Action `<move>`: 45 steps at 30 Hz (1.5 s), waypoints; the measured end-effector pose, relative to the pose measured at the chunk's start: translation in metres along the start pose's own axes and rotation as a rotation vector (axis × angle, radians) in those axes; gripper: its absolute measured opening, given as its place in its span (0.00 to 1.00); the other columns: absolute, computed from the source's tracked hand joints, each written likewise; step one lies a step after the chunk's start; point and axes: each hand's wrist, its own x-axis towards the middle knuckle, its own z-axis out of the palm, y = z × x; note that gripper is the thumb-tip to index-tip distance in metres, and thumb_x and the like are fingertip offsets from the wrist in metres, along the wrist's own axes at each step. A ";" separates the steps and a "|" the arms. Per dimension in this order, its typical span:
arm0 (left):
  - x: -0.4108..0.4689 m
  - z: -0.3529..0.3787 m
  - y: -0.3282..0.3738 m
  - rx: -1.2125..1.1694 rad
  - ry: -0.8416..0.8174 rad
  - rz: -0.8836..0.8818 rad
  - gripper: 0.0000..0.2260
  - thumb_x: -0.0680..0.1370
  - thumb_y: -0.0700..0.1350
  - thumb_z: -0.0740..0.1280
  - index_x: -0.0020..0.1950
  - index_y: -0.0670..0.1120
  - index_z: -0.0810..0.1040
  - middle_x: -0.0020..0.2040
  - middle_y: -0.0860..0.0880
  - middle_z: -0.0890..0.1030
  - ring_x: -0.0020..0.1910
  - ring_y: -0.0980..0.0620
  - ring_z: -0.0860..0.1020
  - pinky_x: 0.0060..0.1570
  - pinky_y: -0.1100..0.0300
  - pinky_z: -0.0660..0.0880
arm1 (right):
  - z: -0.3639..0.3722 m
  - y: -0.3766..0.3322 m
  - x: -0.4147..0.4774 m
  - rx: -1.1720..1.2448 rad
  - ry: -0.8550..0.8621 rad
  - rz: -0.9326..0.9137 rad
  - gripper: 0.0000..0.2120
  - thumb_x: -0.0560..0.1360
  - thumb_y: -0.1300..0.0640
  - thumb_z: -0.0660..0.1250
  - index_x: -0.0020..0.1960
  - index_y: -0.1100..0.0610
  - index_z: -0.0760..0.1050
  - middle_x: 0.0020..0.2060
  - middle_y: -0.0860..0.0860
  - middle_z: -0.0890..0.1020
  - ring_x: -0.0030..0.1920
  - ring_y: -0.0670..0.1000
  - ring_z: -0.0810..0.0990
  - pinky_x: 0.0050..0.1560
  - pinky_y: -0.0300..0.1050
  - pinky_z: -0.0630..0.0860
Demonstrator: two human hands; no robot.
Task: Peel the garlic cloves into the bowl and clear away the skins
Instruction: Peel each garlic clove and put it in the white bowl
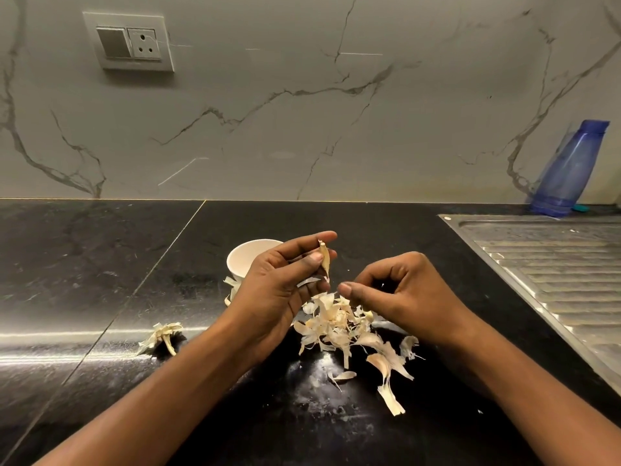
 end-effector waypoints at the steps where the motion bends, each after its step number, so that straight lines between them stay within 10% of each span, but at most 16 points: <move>1: 0.000 0.000 0.000 0.003 -0.012 0.002 0.14 0.77 0.38 0.69 0.62 0.44 0.86 0.56 0.43 0.87 0.61 0.51 0.84 0.54 0.53 0.82 | 0.001 0.001 0.000 0.004 0.000 0.005 0.07 0.76 0.50 0.78 0.44 0.54 0.89 0.36 0.47 0.88 0.37 0.49 0.86 0.39 0.45 0.84; 10: 0.001 0.000 -0.003 -0.032 -0.030 -0.015 0.17 0.76 0.36 0.70 0.65 0.38 0.81 0.56 0.37 0.86 0.51 0.45 0.86 0.47 0.59 0.84 | 0.000 -0.001 0.001 0.176 0.167 -0.009 0.03 0.77 0.56 0.77 0.49 0.54 0.89 0.39 0.52 0.88 0.40 0.58 0.87 0.42 0.61 0.84; 24: -0.003 -0.002 -0.005 0.277 -0.036 0.034 0.12 0.74 0.40 0.75 0.56 0.41 0.87 0.51 0.41 0.88 0.46 0.50 0.85 0.50 0.58 0.83 | -0.002 0.001 0.001 0.083 0.118 -0.037 0.05 0.77 0.54 0.77 0.52 0.52 0.88 0.41 0.44 0.89 0.42 0.50 0.88 0.43 0.48 0.86; 45: -0.003 -0.002 -0.004 0.254 -0.047 -0.012 0.14 0.70 0.40 0.75 0.55 0.37 0.87 0.50 0.38 0.88 0.46 0.48 0.85 0.48 0.60 0.83 | 0.006 -0.008 -0.002 0.029 0.118 -0.065 0.13 0.75 0.44 0.74 0.46 0.53 0.88 0.34 0.47 0.87 0.33 0.52 0.86 0.35 0.58 0.84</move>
